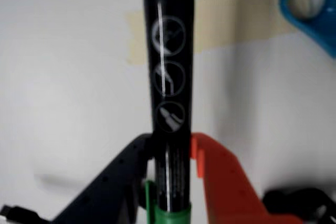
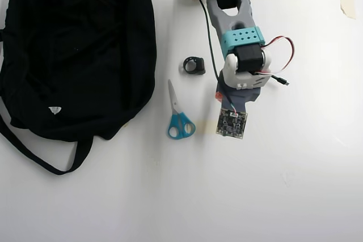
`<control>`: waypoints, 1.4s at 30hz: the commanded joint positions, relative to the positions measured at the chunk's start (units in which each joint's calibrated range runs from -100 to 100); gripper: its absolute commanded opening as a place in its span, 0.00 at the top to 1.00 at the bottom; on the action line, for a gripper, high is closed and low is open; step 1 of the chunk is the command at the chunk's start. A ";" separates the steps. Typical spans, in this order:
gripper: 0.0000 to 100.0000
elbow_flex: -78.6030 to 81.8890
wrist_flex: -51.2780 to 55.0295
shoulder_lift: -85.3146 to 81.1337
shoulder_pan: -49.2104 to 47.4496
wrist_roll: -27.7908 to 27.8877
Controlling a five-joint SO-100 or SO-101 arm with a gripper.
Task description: Put the green marker into the black bag
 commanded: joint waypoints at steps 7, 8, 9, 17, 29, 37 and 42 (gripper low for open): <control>0.98 14.75 0.51 -16.66 0.74 1.74; 0.98 16.45 0.51 -18.15 0.74 1.74; 0.98 18.16 0.51 -19.65 0.74 1.74; 0.98 33.34 0.51 -32.68 0.07 2.57; 0.98 49.07 0.34 -50.10 1.56 5.83; 0.98 50.33 0.26 -52.01 6.72 6.77; 0.98 50.42 0.26 -52.01 12.56 6.77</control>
